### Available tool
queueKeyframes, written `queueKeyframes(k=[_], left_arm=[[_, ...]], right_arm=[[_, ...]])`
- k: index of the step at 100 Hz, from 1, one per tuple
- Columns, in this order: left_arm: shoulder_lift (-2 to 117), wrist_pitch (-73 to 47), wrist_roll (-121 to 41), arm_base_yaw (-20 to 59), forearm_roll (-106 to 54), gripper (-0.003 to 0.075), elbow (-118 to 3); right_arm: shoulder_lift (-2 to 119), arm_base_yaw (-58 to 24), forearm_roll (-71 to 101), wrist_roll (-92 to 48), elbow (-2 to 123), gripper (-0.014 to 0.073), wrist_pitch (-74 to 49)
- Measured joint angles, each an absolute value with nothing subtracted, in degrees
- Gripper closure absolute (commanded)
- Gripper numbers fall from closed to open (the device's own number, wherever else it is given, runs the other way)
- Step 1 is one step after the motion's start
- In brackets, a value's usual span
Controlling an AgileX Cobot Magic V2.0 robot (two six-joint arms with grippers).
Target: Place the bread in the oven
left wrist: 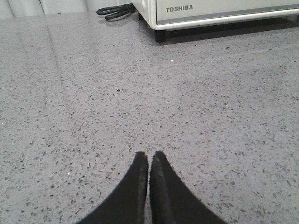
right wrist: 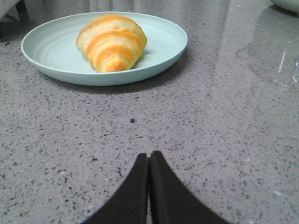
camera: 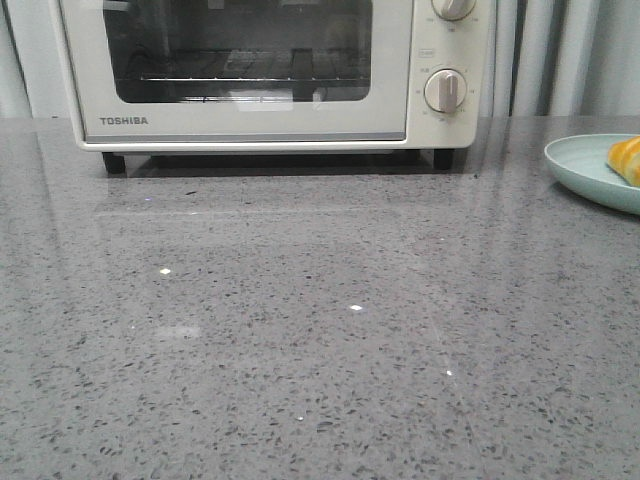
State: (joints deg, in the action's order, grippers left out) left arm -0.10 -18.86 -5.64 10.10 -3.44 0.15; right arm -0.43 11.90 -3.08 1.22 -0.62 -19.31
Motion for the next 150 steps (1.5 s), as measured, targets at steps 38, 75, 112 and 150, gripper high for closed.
queueKeyframes(k=[38, 75, 112, 150], left_arm=[[-0.1, -18.9, -5.6, 10.1, -3.4, 0.0742, 0.2], [-0.1, -18.7, -5.6, 10.1, -3.4, 0.0741, 0.2], [-0.1, -0.9, -5.3, 10.1, -31.9, 0.0741, 0.2], [-0.1, 5.5, -5.2, 10.1, -46.2, 0.0741, 0.2]], right_arm=[[-0.4, 11.9, -3.1, 1.0, -0.6, 0.0641, -19.3], [-0.4, 11.9, -3.7, 1.2, -0.6, 0.0641, -19.1], [-0.4, 11.9, -19.2, 1.2, -0.6, 0.0641, 10.9], [-0.4, 11.9, -2.6, 16.2, -0.6, 0.0641, 4.7]])
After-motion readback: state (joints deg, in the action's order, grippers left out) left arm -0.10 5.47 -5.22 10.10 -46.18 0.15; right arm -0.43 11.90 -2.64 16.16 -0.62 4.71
